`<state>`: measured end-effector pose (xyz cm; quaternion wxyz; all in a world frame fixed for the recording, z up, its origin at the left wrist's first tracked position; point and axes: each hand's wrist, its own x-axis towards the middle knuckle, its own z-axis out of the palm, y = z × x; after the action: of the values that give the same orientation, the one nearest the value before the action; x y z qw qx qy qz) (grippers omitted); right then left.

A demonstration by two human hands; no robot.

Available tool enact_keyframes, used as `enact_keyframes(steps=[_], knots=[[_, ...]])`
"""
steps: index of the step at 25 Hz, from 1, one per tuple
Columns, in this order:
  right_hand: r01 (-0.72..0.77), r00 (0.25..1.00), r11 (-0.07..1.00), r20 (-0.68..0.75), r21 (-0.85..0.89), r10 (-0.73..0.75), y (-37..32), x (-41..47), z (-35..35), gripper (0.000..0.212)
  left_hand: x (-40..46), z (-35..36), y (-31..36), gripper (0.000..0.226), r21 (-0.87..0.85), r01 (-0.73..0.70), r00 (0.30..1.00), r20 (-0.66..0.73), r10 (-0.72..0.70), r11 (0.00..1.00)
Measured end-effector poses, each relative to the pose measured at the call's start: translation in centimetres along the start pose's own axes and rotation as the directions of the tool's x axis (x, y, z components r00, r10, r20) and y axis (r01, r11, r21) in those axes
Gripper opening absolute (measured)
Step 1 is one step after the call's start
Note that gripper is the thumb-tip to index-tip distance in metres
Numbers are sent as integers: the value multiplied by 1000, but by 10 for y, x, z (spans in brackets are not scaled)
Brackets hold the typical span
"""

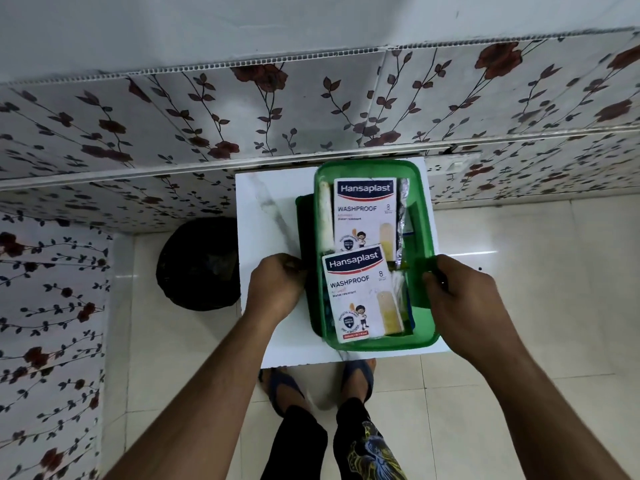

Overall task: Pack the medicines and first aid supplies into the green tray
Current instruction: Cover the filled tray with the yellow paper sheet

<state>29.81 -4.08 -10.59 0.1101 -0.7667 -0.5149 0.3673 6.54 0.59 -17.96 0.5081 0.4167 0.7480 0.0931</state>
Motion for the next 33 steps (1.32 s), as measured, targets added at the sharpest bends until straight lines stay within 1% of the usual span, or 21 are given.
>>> enact_keyframes(steps=[1, 2, 4, 6, 7, 9, 11, 14, 16, 17, 20, 21, 23, 24, 26, 28, 29, 30, 31, 32, 33], knots=[[-20, 1000, 999, -9, 28, 21, 3, -4, -7, 24, 0, 3, 2, 14, 73, -15, 1000, -17, 16, 997], [-36, 999, 998, -19, 45, 37, 7, -7, -12, 24, 0, 5, 4, 16, 102, -24, 1000, -16, 26, 994], [-76, 996, 995, -42, 64, 79, 15, -12, -21, 23, -3, 1, 10, 19, 50, 10, 1000, 7, -11, 999], [-131, 989, 988, -51, 83, 135, 21, -14, -25, 23, -17, -17, 17, 16, 4, 37, 998, -44, -37, 999], [-148, 987, 985, -45, 89, 153, 21, -13, -24, 23, -27, -32, 19, 16, 24, 17, 994, -112, -14, 1000], [-167, 986, 982, -10, 87, 168, 18, -10, -15, 23, -47, -62, 23, 20, 109, -73, 961, -260, 99, 991], [-151, 988, 983, 27, 103, 149, 11, -3, 2, 21, -66, -85, 35, 27, 204, -160, 914, -340, 223, 966], [-101, 993, 982, 81, 159, 89, -3, 6, 29, 17, -88, -85, 66, 27, 348, -221, 889, -312, 335, 911], [-100, 989, 965, 134, 244, 69, -11, 10, 37, 16, -94, -65, 83, 18, 406, -283, 879, -254, 404, 869], [-114, 986, 945, 155, 305, 69, -11, 11, 39, 17, -95, -50, 89, 17, 437, -312, 872, -222, 437, 844], [-197, 977, 850, 173, 489, 127, 0, 11, 32, 23, -90, -1, 98, 29, 588, -319, 858, -155, 490, 744], [-215, 974, 830, 176, 515, 143, 6, 10, 29, 25, -86, 14, 99, 33, 630, -289, 865, -151, 479, 721], [-214, 975, 829, 166, 516, 149, 17, 9, 24, 26, -78, 35, 100, 41, 691, -219, 880, -165, 446, 689], [-209, 976, 827, 157, 523, 148, 21, 9, 22, 27, -77, 41, 100, 47, 709, -212, 880, -162, 447, 673], [-198, 980, 810, 133, 553, 149, 22, 10, 22, 26, -77, 33, 99, 56, 726, -243, 837, -178, 517, 643], [-183, 983, 786, 105, 590, 150, 18, 13, 26, 22, -69, 9, 93, 55, 684, -306, 769, -232, 595, 662], [-177, 984, 777, 103, 604, 143, 13, 14, 29, 21, -58, -5, 83, 53, 628, -327, 752, -280, 597, 707], [-172, 985, 776, 114, 607, 129, 6, 15, 32, 25, -45, -18, 72, 55, 537, -319, 784, -313, 536, 781], [-171, 985, 781, 134, 600, 112, 0, 17, 35, 36, -34, -29, 61, 60, 398, -284, 860, -295, 415, 872], [-181, 981, 788, 166, 588, 101, -7, 19, 39, 48, -27, -35, 52, 64, 223, -224, 936, -221, 273, 949], [-198, 975, 791, 199, 578, 99, -14, 21, 41, 55, -24, -33, 46, 65, 47, -160, 980, -111, 164, 986]])
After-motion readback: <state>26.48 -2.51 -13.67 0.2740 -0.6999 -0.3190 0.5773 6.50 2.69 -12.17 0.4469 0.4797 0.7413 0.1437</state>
